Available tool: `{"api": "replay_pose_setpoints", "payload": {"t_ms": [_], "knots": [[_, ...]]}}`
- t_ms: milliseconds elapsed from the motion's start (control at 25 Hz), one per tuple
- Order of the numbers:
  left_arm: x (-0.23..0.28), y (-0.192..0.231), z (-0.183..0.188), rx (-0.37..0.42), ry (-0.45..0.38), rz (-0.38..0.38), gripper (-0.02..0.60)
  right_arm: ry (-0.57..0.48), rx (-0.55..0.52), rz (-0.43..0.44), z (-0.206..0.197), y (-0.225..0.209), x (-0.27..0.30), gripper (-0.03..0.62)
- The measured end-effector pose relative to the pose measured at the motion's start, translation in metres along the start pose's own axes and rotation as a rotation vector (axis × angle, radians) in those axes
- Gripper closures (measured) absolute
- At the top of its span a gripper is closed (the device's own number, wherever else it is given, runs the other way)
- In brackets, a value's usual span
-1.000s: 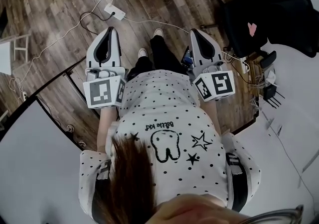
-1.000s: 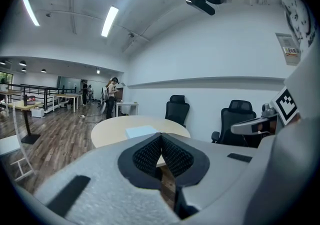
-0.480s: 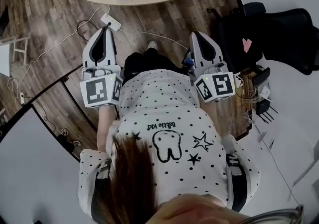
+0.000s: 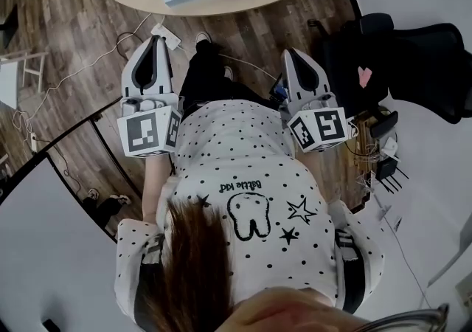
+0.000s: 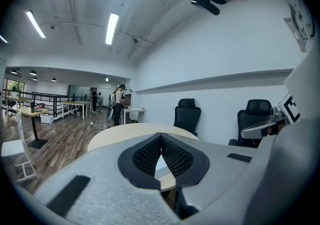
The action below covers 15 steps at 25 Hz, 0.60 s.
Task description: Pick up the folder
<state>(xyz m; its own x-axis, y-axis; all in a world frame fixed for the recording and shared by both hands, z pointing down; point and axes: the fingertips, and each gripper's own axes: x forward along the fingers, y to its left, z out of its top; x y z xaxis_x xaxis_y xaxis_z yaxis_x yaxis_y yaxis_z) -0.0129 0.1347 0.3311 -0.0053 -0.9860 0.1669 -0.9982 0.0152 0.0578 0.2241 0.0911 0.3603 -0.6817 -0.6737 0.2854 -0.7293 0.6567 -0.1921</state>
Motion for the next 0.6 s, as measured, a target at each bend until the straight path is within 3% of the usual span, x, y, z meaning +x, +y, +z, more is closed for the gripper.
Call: {"api": "replay_pose_setpoints", "payload": {"t_ms": [600], "knots": [[0.044,0.009,0.004,-0.011,-0.008,-0.01,0.566,-0.003,0.003,0.014,0.015,-0.015,0.038,0.588]]}}
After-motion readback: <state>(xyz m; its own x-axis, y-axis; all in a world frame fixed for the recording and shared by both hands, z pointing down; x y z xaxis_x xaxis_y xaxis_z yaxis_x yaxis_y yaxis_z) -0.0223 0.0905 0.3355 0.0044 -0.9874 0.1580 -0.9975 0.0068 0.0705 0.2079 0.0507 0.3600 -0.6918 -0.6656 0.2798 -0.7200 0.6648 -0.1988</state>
